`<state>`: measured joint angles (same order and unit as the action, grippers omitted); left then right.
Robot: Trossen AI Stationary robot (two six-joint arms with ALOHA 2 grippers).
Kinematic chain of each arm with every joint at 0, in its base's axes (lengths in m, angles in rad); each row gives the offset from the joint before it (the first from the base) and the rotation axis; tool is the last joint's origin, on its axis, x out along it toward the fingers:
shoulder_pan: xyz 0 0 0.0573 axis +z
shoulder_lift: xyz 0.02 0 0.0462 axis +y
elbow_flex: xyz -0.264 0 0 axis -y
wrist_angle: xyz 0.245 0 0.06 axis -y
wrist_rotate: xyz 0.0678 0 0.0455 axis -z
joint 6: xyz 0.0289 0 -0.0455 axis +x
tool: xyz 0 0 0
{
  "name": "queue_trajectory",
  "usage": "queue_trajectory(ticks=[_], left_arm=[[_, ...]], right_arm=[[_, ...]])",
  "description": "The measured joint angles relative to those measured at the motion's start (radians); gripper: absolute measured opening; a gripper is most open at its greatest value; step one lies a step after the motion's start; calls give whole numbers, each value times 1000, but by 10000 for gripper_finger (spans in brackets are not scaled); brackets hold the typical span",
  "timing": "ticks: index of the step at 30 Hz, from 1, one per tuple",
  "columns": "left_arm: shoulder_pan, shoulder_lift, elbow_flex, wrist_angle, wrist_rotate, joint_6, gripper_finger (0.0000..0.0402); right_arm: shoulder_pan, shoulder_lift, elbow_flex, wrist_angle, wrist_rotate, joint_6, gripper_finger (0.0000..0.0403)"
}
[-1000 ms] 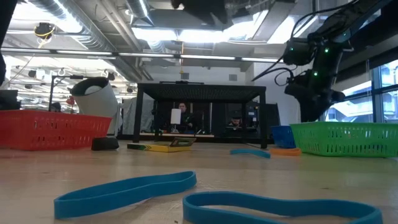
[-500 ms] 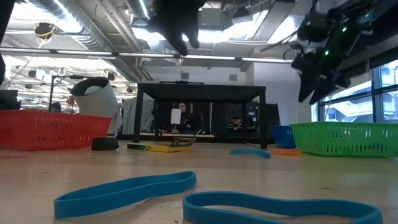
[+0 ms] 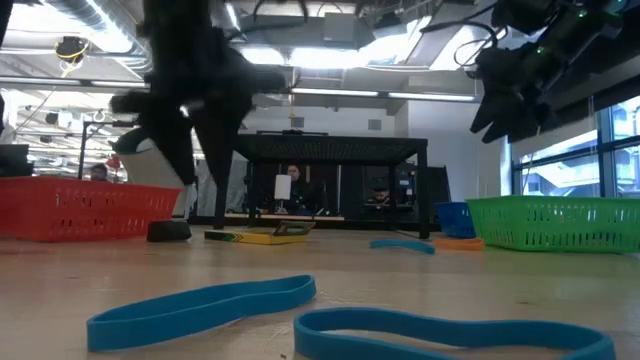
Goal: Pick & Place Office Desk Supplies
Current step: Put the black rubber band into the blue bin
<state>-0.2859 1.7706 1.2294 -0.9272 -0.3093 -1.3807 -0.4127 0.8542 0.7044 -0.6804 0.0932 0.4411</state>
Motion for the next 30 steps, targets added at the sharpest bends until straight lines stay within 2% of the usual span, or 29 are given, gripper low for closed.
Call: queue_trajectory(ticks=[3,8,16,23,27,30], left_arm=[[4,0,-60,59,-42,-73,207],[28,0,-119,59,-99,-151,207],[84,6,-161,124,-32,-64,207],[93,13,-191,119,28,-63,205],[94,12,-190,128,49,-32,179],[94,13,-190,128,63,-10,140]], right_arm=[[33,0,0,7,3,13,198],[54,0,0,8,4,23,196],[55,0,0,8,31,46,196],[55,0,0,8,31,46,196],[55,0,0,8,31,45,196],[55,0,0,8,31,45,196]])
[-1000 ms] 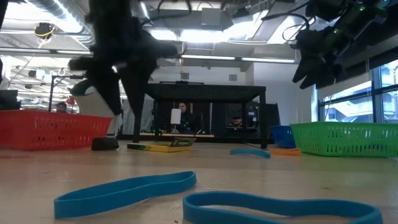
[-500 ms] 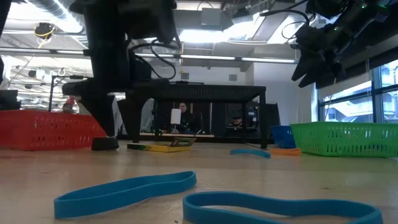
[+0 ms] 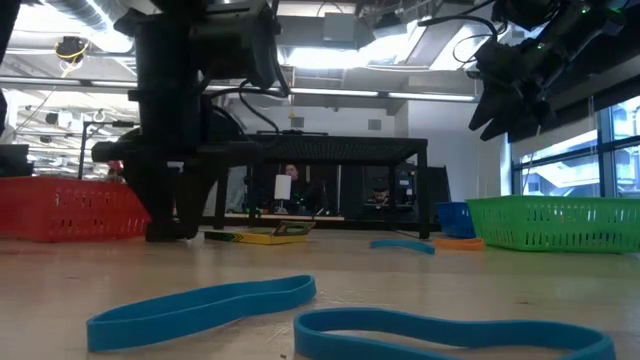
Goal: Pick & Place Office Desk Supplies
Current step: Put the black rubber band into the blue bin
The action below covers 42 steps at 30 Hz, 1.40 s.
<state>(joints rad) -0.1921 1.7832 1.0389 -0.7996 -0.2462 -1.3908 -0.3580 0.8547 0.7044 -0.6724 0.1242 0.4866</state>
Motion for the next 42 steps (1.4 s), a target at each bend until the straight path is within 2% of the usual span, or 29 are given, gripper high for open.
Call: queue_trajectory(ticks=[7,14,19,23,29,32,38,42], left_arm=[[0,0,0,-4,21,13,15],[-3,0,41,-6,20,32,3],[-22,0,156,1,-4,167,2],[-39,0,252,120,-25,397,3],[-27,-1,321,485,11,796,3],[-13,-1,340,614,28,911,2],[26,-1,346,810,53,1054,3],[44,-1,346,891,4,1114,3]], right_arm=[[0,0,0,0,0,0,196],[0,0,0,0,-18,-4,196],[0,0,0,15,-119,-19,196],[0,0,0,76,-267,-58,196],[48,-5,0,281,-697,-260,196],[101,-13,0,385,-799,-312,195],[212,-13,1,507,-777,-525,189],[262,-13,1,551,-671,-511,193]])
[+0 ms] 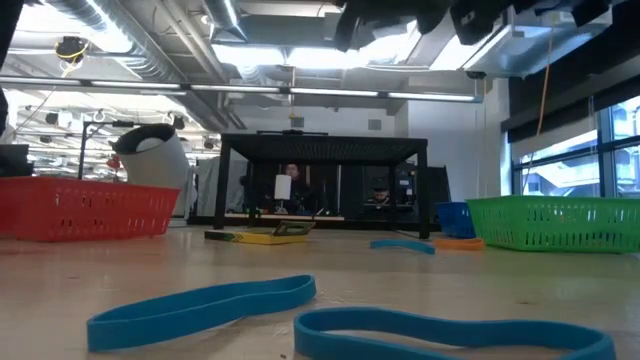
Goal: Pick & Place Office Desk Supplies
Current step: Put the black rubber band into the blue bin
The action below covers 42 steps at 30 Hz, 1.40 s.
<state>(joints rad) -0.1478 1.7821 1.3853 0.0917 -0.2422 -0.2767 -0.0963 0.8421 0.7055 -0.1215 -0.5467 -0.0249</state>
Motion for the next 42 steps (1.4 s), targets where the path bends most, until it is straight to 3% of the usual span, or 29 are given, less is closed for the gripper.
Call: queue_trajectory(ticks=[4,9,15,25,32,42], left_arm=[[0,0,0,42,-90,153,3],[-10,0,0,76,-171,312,3],[6,0,0,156,-179,413,3],[39,0,0,175,-132,430,3],[47,0,0,177,-132,442,3],[66,0,0,195,-132,474,3]], right_arm=[[9,0,0,18,119,123,209],[10,1,0,44,187,216,247],[10,30,0,78,269,340,273],[10,48,0,189,331,366,258],[9,50,0,194,383,393,208],[10,50,0,196,383,436,48]])
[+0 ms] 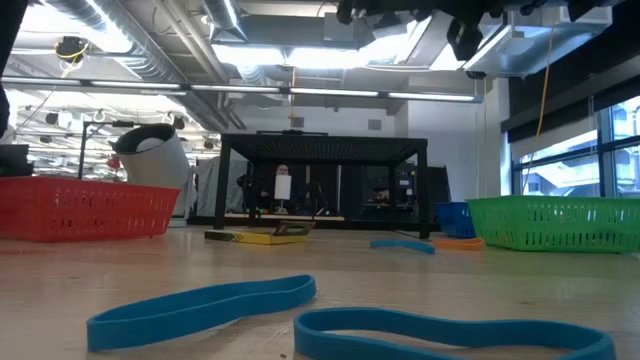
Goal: Pick & Place Office Desk Supplies
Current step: Put the black rubber band into the blue bin
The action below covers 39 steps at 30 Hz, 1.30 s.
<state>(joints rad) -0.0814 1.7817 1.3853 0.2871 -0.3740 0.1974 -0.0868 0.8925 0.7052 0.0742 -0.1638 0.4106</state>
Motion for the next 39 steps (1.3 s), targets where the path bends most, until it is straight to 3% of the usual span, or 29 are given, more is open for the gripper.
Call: queue_trajectory(ticks=[3,11,16,23,28,32,39], left_arm=[[0,0,0,0,0,0,4],[-15,0,0,0,-48,-4,17],[-35,0,0,-2,-135,-28,71],[-60,0,2,-31,-302,-80,156],[-73,0,2,-99,-471,-251,175],[-71,-2,2,-163,-481,-373,176],[-51,-19,1,-302,-472,-554,176]], right_arm=[[0,0,0,0,-1,1,10],[-15,0,0,-7,-2,31,5],[-49,0,0,-39,0,34,3],[-163,-10,-1,-235,26,23,2],[-277,-31,-1,-426,26,-6,1],[-364,-39,-1,-562,31,-37,1],[-482,61,-1,-688,183,-58,1]])
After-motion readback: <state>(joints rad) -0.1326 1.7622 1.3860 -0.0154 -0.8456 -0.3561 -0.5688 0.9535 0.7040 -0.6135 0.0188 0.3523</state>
